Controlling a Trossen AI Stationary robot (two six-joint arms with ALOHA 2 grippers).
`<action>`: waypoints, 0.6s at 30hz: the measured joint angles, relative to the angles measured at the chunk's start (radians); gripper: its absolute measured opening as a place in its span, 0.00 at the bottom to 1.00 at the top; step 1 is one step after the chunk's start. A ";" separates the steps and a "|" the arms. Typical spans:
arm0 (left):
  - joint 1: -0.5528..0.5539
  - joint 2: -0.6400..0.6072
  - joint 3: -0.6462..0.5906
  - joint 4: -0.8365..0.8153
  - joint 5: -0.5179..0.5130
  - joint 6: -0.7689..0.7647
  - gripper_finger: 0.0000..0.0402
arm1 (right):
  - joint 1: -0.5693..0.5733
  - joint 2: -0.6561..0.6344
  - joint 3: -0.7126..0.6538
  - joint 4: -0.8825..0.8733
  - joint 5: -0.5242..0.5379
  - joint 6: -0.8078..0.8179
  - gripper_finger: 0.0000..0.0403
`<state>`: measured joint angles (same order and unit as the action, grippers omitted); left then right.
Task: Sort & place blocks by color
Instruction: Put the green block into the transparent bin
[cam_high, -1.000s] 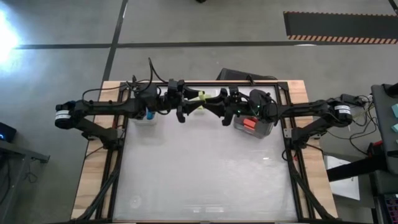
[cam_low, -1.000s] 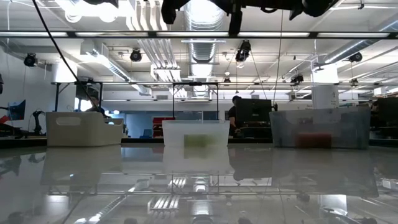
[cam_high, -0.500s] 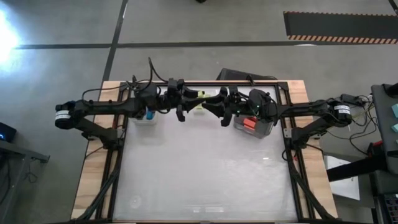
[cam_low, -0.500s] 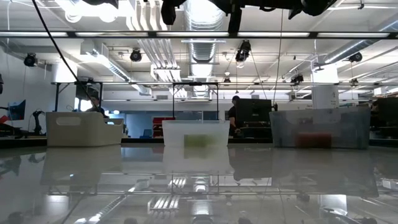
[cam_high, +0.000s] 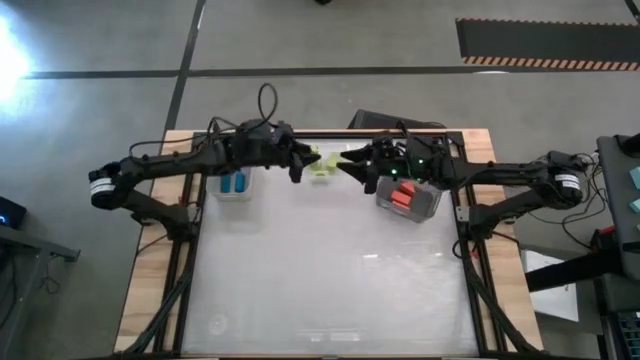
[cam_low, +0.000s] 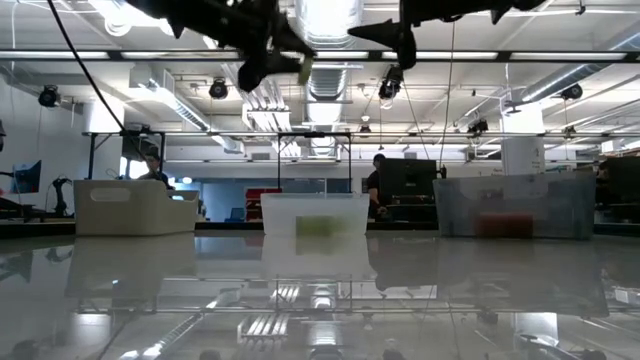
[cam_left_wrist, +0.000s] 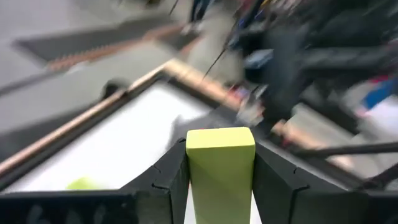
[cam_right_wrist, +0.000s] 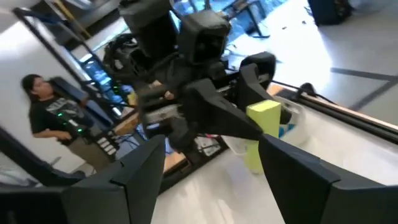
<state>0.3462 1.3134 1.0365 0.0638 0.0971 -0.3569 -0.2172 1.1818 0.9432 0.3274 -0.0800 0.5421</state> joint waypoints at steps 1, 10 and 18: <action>0.019 0.004 0.005 -0.050 0.000 0.000 0.29 | -0.003 -0.015 0.000 -0.031 0.007 0.008 0.62; 0.180 0.123 0.155 -0.499 -0.040 -0.029 0.29 | -0.002 -0.127 0.000 -0.138 0.054 0.021 0.56; 0.190 0.365 0.500 -0.837 -0.106 0.039 0.29 | -0.002 -0.149 0.000 -0.150 0.056 0.037 0.56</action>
<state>0.5362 1.6789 1.5367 -0.7728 -0.0090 -0.3181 -0.2195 1.0332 0.9432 0.1771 -0.0242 0.5789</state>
